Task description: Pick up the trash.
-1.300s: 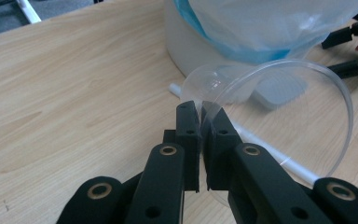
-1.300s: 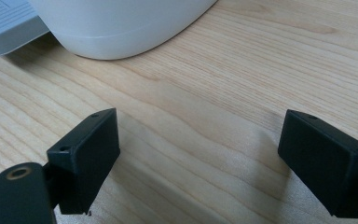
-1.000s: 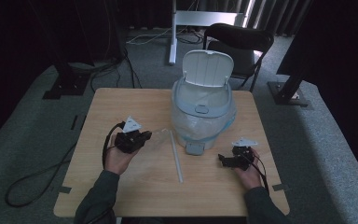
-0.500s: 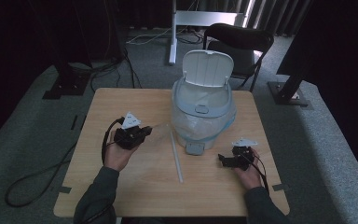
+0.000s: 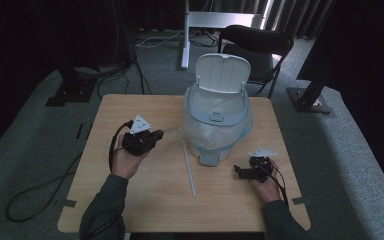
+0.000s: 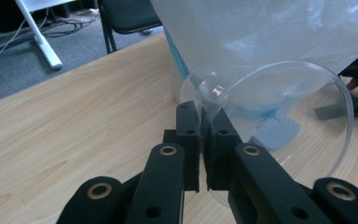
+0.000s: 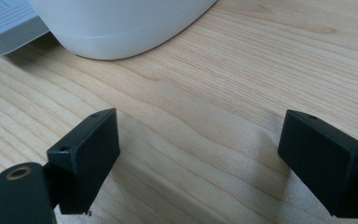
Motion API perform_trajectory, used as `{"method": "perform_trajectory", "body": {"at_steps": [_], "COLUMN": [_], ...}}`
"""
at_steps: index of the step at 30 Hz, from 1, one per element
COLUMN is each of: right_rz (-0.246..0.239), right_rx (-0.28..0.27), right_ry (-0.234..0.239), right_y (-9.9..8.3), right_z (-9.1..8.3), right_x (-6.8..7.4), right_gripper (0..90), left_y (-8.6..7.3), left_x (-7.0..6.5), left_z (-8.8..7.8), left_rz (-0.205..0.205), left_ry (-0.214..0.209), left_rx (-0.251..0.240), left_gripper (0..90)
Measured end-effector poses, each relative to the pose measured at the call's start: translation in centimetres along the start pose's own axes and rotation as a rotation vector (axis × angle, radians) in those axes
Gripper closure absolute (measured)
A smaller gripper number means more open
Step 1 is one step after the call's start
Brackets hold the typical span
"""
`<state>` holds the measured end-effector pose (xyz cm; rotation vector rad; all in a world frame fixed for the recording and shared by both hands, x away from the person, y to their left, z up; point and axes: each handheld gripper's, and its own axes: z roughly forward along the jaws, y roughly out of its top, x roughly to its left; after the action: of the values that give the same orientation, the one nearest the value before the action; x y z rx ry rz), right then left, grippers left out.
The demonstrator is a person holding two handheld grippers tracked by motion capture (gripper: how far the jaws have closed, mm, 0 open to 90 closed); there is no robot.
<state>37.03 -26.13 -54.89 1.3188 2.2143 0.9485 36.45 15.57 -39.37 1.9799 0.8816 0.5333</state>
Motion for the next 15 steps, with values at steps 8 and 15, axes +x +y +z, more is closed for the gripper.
{"method": "perform_trajectory", "body": {"at_steps": [8, 15], "right_rz": [-0.001, -0.002], "right_rx": [0.001, 0.001], "right_ry": [0.000, 0.000], "right_y": [0.0, 0.0], "right_z": [0.0, 0.0], "right_x": [0.0, 0.0], "right_gripper": [11.5, 11.5], "left_y": [1.0, 1.8], "left_x": [0.0, 0.0], "left_z": [-0.2, -0.4], "left_rz": [0.015, 0.027], "left_ry": [0.005, 0.009], "left_rx": [-0.010, -0.021], "left_gripper": [85.8, 85.8]}}
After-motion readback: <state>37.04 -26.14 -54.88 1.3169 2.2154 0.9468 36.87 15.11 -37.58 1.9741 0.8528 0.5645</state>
